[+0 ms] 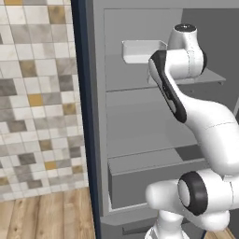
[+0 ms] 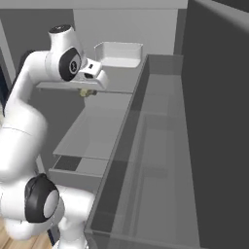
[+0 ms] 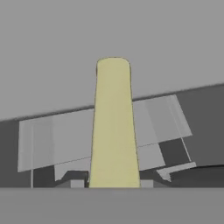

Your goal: Retrieve the butter from the fridge and place it on a plate on the dining table. Then retrieve the butter knife by the fridge and place it near the plate.

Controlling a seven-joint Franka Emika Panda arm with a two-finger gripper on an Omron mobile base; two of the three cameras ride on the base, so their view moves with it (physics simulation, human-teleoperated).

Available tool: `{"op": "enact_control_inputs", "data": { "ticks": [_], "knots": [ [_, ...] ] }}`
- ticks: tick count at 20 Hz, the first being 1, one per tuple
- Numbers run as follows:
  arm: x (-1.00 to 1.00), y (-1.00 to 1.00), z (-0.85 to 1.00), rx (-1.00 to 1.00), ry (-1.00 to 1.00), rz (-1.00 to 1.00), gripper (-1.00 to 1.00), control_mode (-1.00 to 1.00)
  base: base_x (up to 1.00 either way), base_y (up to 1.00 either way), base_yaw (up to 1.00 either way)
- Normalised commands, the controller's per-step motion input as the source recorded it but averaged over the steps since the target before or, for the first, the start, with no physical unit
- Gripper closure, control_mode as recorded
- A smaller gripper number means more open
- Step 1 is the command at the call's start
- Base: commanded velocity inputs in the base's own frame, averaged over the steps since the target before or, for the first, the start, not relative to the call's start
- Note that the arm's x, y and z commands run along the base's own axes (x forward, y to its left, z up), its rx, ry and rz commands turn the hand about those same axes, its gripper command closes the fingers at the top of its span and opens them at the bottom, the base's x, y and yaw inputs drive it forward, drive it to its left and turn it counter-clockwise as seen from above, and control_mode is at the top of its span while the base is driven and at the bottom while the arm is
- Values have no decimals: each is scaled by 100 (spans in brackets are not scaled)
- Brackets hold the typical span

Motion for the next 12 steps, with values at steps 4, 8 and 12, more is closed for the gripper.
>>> {"op": "enact_control_inputs", "data": {
  "ticks": [4, 8, 12],
  "knots": [
    [-100, 35, -15, -6, 1, 8, 100, -100, 0, 0, 0],
    [-100, 40, -25, -1, 0, 2, 100, -100, 0, 0, 0],
    [-100, 34, -42, 0, -1, 1, 100, -100, 0, 0, 0]
  ]
}}
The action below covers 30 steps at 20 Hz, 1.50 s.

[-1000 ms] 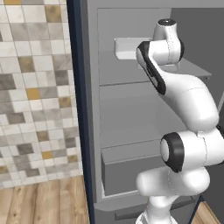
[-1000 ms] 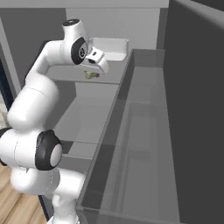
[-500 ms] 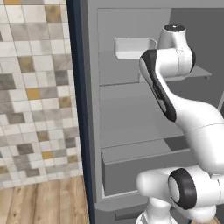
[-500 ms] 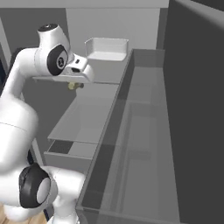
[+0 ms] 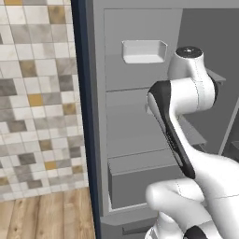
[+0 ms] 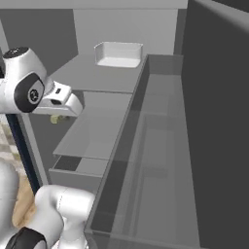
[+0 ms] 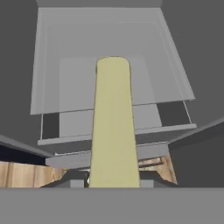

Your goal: Retrieve the butter from the fridge and place it on a plate on the dining table. Then retrieve the butter knife by the fridge and place it near the plate.

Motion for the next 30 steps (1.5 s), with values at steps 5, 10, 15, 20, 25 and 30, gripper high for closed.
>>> {"op": "enact_control_inputs", "data": {
  "ticks": [5, 10, 15, 20, 25, 30],
  "knots": [
    [-57, 5, -47, 9, -8, 0, 100, -100, 0, 0, 0],
    [-17, -7, -30, 1, -1, 0, 100, -100, 0, 0, 0],
    [-1, 11, -1, 0, 0, -2, 100, -100, 0, 0, 0],
    [-8, 4, -5, 0, 0, 0, 100, 100, -77, 66, 0],
    [0, 0, 0, 0, 0, 0, 100, 100, -46, 100, 21],
    [0, 0, 0, 0, 0, 0, 100, 100, 0, 89, 81]
  ]
}}
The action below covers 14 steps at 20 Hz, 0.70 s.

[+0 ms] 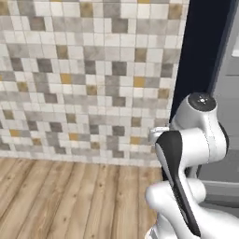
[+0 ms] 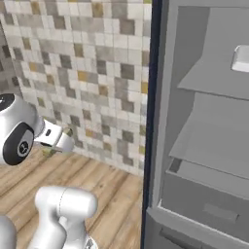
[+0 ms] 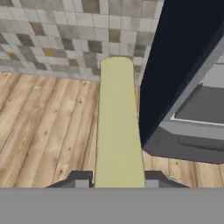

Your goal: Retrieve the butter from the fridge and place it on a plate on the dining table. Then retrieve the butter knife by the fridge and place it near the plate.

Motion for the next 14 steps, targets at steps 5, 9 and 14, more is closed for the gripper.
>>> {"op": "enact_control_inputs", "data": {
  "ticks": [5, 9, 14],
  "knots": [
    [0, 0, 0, 0, 0, 0, 100, 100, 0, 27, 98],
    [0, 0, 0, 0, 0, 0, 100, 100, 0, 51, 92],
    [0, 0, 0, 0, 0, 0, 100, 100, 0, 57, 85]
  ]
}}
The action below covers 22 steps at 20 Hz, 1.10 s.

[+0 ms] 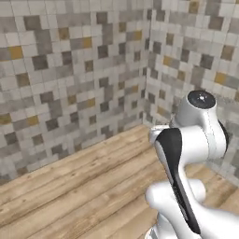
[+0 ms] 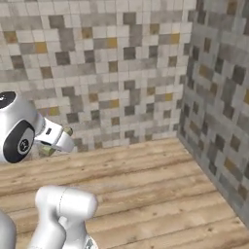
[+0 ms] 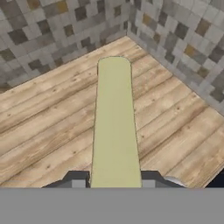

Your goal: Retrieve the butter from the fridge and place it on a plate on the dining table. Then retrieve the butter knife by the fridge and place it near the plate.

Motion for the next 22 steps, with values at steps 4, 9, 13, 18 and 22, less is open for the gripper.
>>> {"op": "enact_control_inputs", "data": {
  "ticks": [4, 9, 13, 18, 22],
  "knots": [
    [0, 0, 0, 0, 0, 0, 100, 100, -23, -39, 85],
    [0, 0, 0, 0, 0, 0, 100, 100, 0, -4, 99],
    [0, 0, 0, 0, 0, 0, 100, 100, -2, 5, 98],
    [0, 0, 0, 0, 0, 0, 100, 100, 10, -2, 98],
    [0, 0, 0, 0, 0, 0, 100, 100, 32, -24, 90]
  ]
}}
